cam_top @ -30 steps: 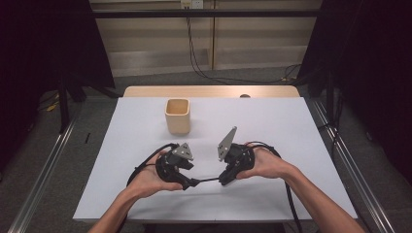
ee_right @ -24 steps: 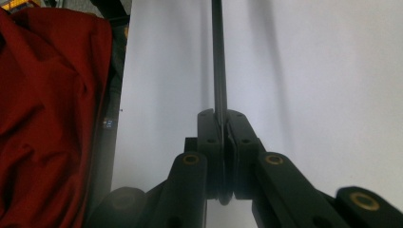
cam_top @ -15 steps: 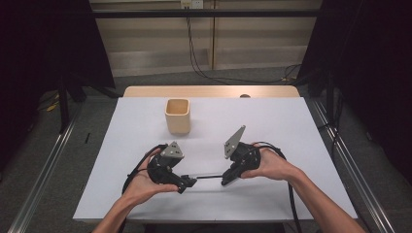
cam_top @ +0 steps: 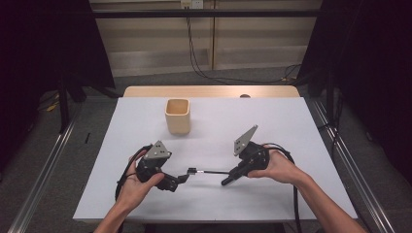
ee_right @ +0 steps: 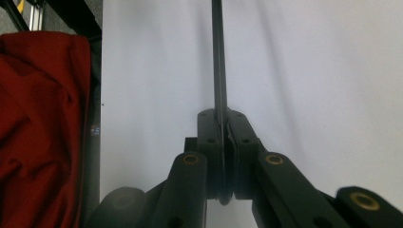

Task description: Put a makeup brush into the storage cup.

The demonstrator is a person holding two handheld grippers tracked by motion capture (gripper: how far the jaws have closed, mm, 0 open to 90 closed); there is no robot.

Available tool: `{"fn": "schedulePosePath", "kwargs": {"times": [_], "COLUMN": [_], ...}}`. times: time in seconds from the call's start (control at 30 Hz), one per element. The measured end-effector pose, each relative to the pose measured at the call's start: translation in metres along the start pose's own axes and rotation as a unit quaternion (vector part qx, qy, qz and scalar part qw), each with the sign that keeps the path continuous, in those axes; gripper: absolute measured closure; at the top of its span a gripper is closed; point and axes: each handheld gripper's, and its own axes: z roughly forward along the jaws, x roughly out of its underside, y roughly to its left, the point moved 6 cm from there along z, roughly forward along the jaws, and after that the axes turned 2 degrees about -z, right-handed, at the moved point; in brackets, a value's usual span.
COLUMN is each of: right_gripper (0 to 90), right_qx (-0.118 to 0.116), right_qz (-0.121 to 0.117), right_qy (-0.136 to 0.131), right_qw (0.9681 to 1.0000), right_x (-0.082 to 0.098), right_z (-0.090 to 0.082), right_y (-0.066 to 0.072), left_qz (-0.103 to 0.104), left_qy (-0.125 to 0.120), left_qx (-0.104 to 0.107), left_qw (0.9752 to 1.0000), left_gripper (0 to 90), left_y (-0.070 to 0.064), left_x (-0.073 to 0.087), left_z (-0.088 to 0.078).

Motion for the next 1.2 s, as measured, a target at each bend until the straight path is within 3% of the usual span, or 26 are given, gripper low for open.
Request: {"fn": "schedulePosePath", "kwargs": {"times": [0.3,0.43,0.5,0.73,1.03,1.2], "right_gripper": [86.3,86.3,86.3,86.2,86.3,86.3], "right_qx": [0.022,0.027,0.032,0.047,0.072,0.081], "right_qz": [0.030,0.045,0.059,0.078,0.090,0.094], "right_qy": [-0.033,-0.047,-0.056,-0.102,-0.159,-0.171], "right_qw": [0.9988,0.9975,0.9962,0.9906,0.9805,0.9774], "right_x": [0.009,0.014,0.019,0.022,0.021,0.026], "right_z": [-0.008,-0.006,-0.004,-0.001,0.000,0.004], "right_y": [0.000,0.001,0.000,0.001,0.001,0.000], "left_qz": [0.008,0.003,0.001,-0.001,-0.002,0.004], "left_qy": [-0.019,-0.033,-0.034,-0.049,-0.060,-0.067], "left_qx": [-0.024,-0.033,-0.038,-0.048,-0.044,-0.042], "left_qw": [0.9995,0.9989,0.9987,0.9977,0.9972,0.9968], "left_gripper": [4.4,4.4,4.4,4.3,4.3,4.4], "left_y": [0.000,0.000,0.001,0.003,0.001,-0.002], "left_x": [0.007,0.013,0.016,0.021,0.021,0.020], "left_z": [-0.004,-0.007,-0.007,-0.008,-0.005,-0.004]}}
